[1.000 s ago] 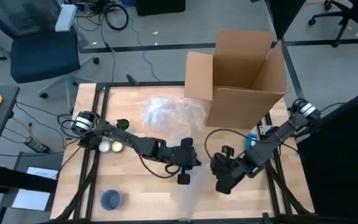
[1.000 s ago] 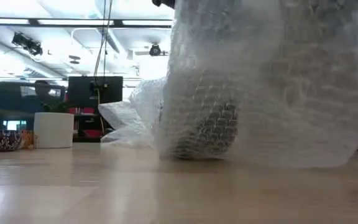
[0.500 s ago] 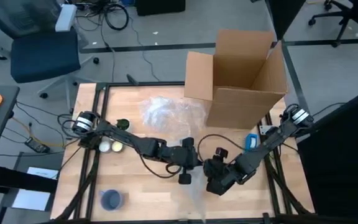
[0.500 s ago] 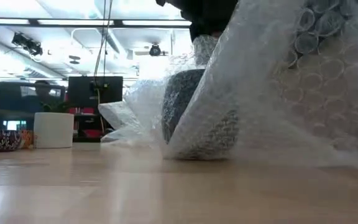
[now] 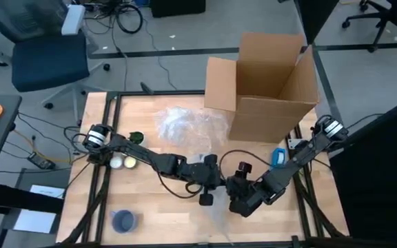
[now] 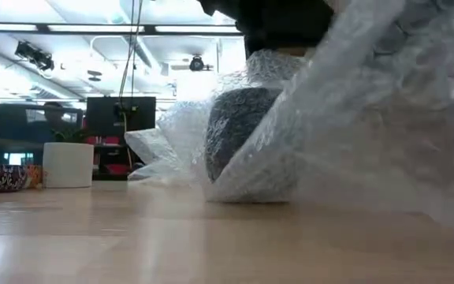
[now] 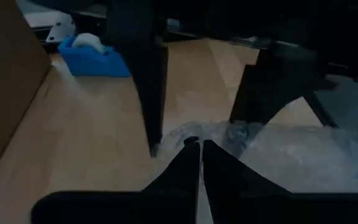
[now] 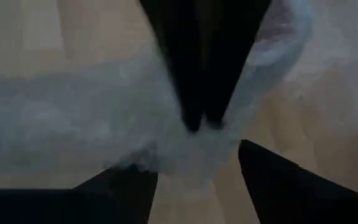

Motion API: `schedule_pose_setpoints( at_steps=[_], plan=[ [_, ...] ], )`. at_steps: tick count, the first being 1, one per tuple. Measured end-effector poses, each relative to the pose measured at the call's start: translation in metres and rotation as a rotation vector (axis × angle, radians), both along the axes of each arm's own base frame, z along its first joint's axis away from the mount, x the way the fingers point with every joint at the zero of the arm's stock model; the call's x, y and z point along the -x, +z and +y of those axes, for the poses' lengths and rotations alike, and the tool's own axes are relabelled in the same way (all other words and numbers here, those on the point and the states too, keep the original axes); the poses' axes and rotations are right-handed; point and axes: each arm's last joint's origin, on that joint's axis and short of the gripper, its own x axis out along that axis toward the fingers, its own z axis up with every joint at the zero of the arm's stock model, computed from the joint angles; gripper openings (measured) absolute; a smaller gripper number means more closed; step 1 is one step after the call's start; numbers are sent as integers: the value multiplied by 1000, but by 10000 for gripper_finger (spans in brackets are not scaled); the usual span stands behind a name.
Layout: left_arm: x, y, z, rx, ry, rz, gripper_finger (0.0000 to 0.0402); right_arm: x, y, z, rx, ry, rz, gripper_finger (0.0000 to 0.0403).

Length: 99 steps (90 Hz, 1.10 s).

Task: Wrap mug
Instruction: Wrap the black mug with bubble wrap

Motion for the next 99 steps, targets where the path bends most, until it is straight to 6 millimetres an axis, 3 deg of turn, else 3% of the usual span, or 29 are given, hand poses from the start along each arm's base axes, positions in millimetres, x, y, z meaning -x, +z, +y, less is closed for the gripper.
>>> schedule_pose_setpoints(
  at_steps=[31, 75, 99],
  plan=[
    [1, -2, 0, -6, 0, 23, 0, 1, 3, 1, -10, 27, -4, 9],
    [0, 9, 0, -97, -41, 50, 23, 0, 3, 2, -16, 32, -7, 0],
    [5, 43, 3, -247, -27, 233, 35, 0, 3, 2, -16, 32, -5, 0]
  ],
)
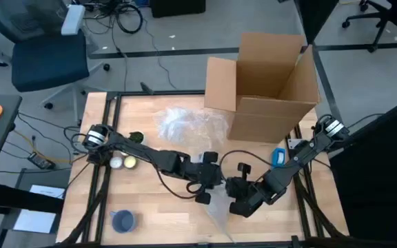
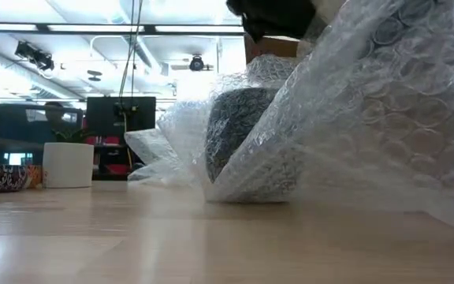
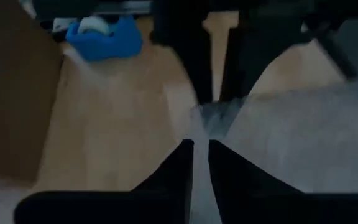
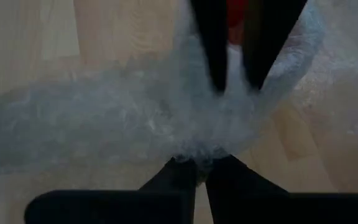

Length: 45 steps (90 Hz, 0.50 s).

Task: Wrap mug
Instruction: Wrap the black mug with bubble wrap

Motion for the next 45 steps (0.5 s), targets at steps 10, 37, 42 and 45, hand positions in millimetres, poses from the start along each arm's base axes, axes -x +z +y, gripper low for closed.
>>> schedule_pose_setpoints(
  at_steps=[10, 37, 42, 45],
  plan=[
    [10, 15, -3, -55, 2, 107, 35, 0, 0, 0, 1, 1, 0, 0],
    [74, 45, -26, -259, 133, 260, 35, -14, 6, -5, 64, 102, -62, 0],
    [87, 51, -30, -271, 175, 264, 35, -19, 8, -8, 76, 120, -80, 0],
    [94, 55, -33, -269, 198, 258, 35, -22, 9, -10, 86, 130, -89, 0]
  ],
)
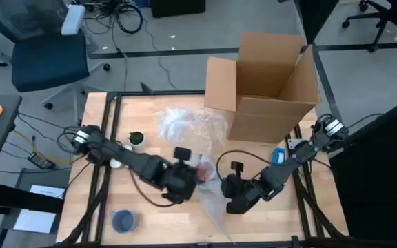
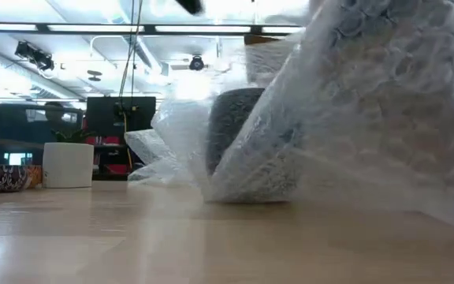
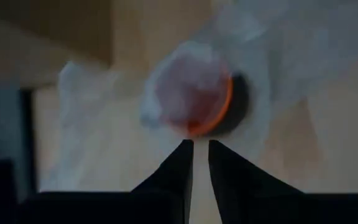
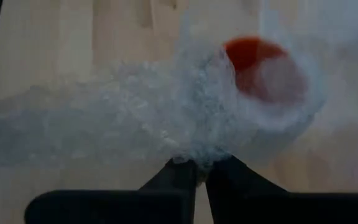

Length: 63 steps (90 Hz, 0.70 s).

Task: Wrap mug
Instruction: Wrap the black mug with bubble wrap

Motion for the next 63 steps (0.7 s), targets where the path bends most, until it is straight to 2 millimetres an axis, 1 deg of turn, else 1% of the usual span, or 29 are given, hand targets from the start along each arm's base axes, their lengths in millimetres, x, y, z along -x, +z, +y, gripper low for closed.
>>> schedule_pose_setpoints(
  at_steps=[4, 11, 22, 35, 44, 51, 56, 63],
  plan=[
    [8, 4, -4, 8, 26, -18, 35, -3, 2, -3, 12, 15, -11, 0],
    [17, 8, -14, 20, 30, -52, 35, -11, 6, -9, 24, 42, -44, 0],
    [23, 1, -28, 31, 2, -59, 35, -26, 11, -21, 40, 98, -91, 0],
    [28, -7, -34, 6, 24, -68, 35, -40, 17, -39, 40, 164, -135, 0],
    [36, -7, -36, -67, 62, -109, 35, -50, 20, -53, 30, 205, -160, 0],
    [45, -2, -35, -124, 107, -182, 35, -55, 22, -64, 24, 228, -172, 0],
    [53, -3, -31, -165, 149, -218, 36, -59, 22, -72, 23, 237, -177, 0],
    [66, -7, -23, -172, 208, -234, 40, -62, 23, -83, 20, 252, -181, 0]
  ],
)
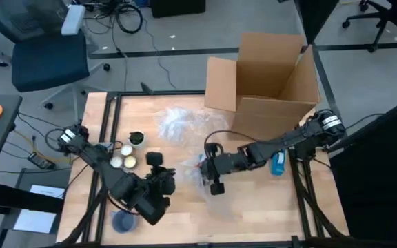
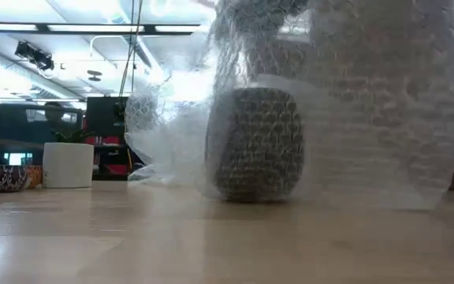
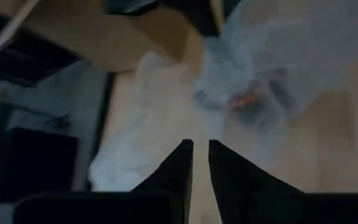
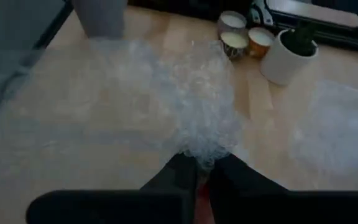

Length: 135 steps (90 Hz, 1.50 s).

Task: Wrap mug
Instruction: Wrap the black mug with bubble wrap

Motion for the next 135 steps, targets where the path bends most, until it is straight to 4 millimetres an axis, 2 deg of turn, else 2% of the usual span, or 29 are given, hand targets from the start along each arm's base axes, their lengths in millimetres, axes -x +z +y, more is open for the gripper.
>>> schedule_pose_setpoints(
  at_steps=[16, 33, 48, 62, 70, 86, 95, 105, 113, 121, 135],
  plan=[
    [20, -22, 18, 102, 72, -104, 67, -6, 1, -19, -24, 29, -5, 0],
    [29, -46, 32, 287, 24, -277, 124, -9, 1, -32, -55, 53, 0, 0],
    [12, -67, 47, 447, -84, -389, 175, -10, 1, -38, -79, 72, 2, 0],
    [-2, -83, 72, 375, -59, -419, 204, -11, 1, -44, -106, 96, 6, 0],
    [-8, -82, 82, 370, -63, -456, 215, -11, 1, -46, -120, 110, 9, 0],
    [-21, -76, 87, 497, -235, -507, 224, -12, 1, -51, -136, 137, 11, 0],
    [-28, -80, 92, 492, -232, -508, 223, -12, 1, -54, -146, 147, 10, 0],
    [-34, -87, 99, 481, -201, -497, 214, -12, 1, -56, -154, 152, 12, 0],
    [-36, -89, 100, 479, -193, -489, 186, -12, 1, -56, -156, 150, 16, 0],
    [-36, -89, 100, 481, -197, -488, 137, -12, 1, -56, -163, 142, 12, 0],
    [-35, -90, 100, 488, -201, -480, 24, -12, 1, -57, -162, 92, 12, 10]
  ],
)
